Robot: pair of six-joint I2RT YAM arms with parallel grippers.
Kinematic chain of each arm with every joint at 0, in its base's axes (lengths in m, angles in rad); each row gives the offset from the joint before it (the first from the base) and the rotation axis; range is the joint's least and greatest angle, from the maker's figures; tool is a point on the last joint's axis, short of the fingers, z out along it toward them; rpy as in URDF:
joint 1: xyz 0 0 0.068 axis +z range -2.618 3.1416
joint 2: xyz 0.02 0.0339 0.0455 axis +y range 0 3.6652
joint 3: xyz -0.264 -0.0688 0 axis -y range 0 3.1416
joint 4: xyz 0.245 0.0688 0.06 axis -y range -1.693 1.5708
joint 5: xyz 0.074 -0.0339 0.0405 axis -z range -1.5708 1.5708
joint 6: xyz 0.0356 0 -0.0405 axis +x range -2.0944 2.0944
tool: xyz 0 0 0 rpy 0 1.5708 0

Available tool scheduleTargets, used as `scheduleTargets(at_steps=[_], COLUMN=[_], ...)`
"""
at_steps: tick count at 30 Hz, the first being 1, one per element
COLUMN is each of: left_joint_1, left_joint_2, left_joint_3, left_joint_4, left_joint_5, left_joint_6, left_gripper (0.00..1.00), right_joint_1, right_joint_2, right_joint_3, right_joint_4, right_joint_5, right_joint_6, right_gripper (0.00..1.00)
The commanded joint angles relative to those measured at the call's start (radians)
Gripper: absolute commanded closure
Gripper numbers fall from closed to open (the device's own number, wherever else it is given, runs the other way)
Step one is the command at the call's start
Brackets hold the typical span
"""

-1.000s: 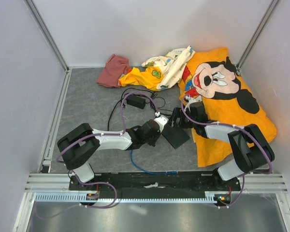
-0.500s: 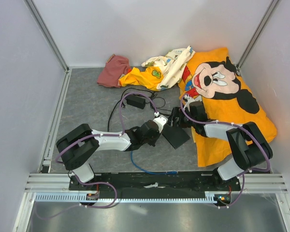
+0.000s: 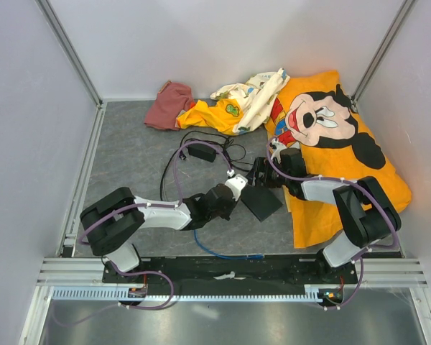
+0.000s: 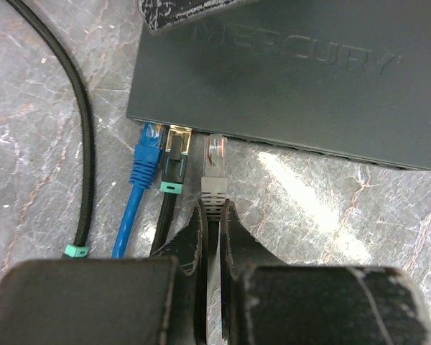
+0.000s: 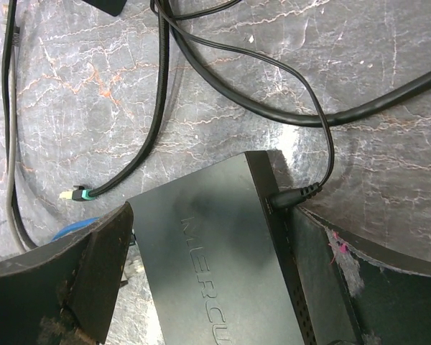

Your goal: Insert the plug into the switch port

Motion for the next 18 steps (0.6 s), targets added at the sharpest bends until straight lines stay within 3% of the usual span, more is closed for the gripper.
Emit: scheduleTargets(at_steps=[1, 18], left_joint_1=[-0.011, -0.031], left_joint_2=[-0.048, -0.002], left_joint_3=[-0.019, 0.072], left_joint_4=[0.096, -0.103], left_joint_5=[-0.083, -0.083], left_joint_6=[0.006, -0.057], left_gripper=[0.98, 0.98], right_joint_1=[-0.002, -0.01], right_joint_2=[0.037, 0.037], right_joint_3=[0.006, 0.005], right_joint_4=[-0.055, -0.058], right_joint_5=[-0.024, -0.024], right_joint_6=[0.005, 0.008], right_gripper=[0.04, 0.04])
